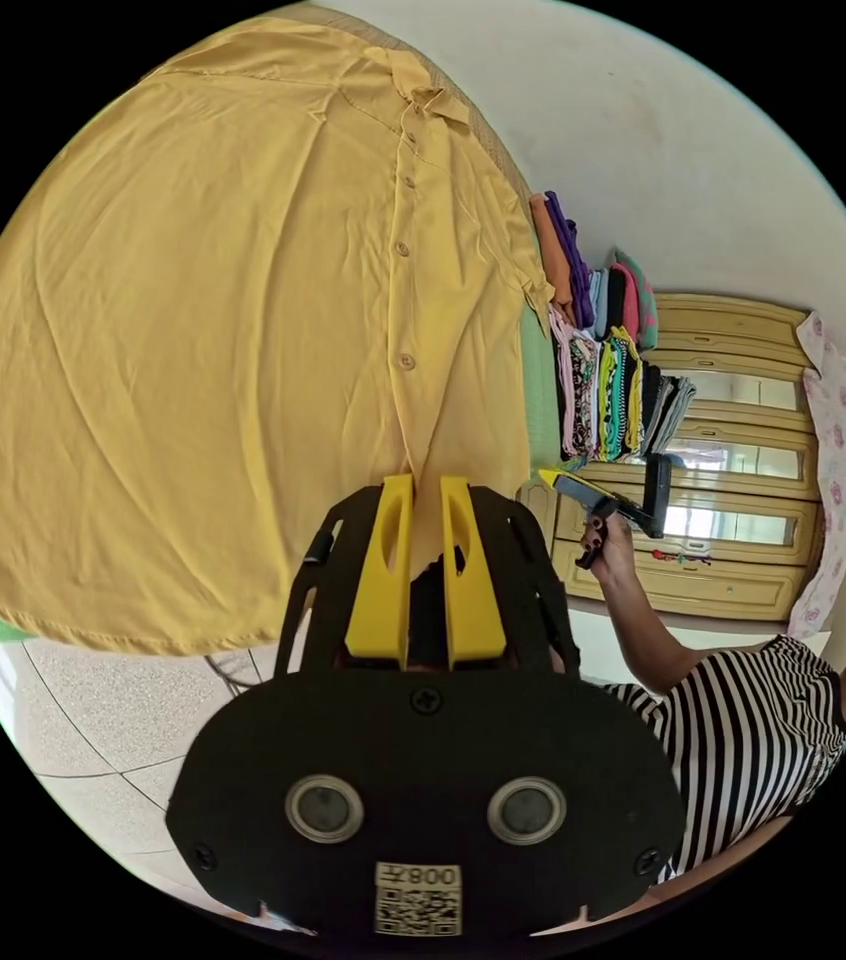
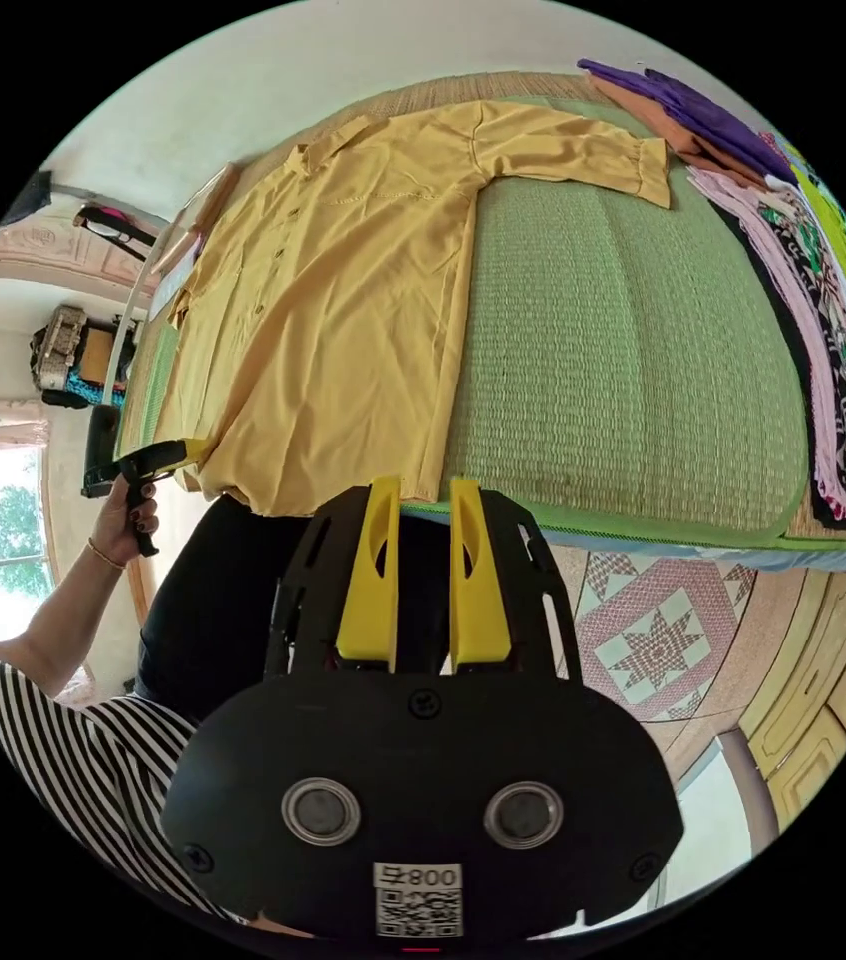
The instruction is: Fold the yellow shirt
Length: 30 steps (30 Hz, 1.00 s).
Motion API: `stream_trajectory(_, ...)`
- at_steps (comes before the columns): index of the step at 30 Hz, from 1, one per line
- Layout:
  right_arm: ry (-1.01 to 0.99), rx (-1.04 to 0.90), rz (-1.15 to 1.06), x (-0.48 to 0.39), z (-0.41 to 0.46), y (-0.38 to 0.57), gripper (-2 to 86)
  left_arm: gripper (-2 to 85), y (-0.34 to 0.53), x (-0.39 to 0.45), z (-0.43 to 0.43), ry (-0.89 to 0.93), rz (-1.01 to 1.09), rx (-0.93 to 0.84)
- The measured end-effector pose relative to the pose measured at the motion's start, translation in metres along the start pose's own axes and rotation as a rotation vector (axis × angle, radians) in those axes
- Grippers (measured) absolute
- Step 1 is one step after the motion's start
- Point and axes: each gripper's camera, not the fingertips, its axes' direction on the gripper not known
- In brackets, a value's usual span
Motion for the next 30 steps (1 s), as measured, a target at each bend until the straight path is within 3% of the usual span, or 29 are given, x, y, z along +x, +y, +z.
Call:
stream_trajectory(7, 0.181, -0.048, -0.080, -0.030, 0.029, 0.000, 7.5, 4.8, -0.001, 0.003, 0.000, -0.020, -0.004, -0.021)
stream_trajectory(18, 0.054, -0.031, -0.007, 0.020, 0.021, 0.029, 11.6, 3.1, -0.005, 0.006, -0.009, -0.055, -0.001, -0.029)
stream_trajectory(30, -0.027, -0.033, 0.048, 0.064, 0.047, 0.042, 13.1, 4.2, 0.013, -0.016, -0.072, -0.093, -0.082, 0.091)
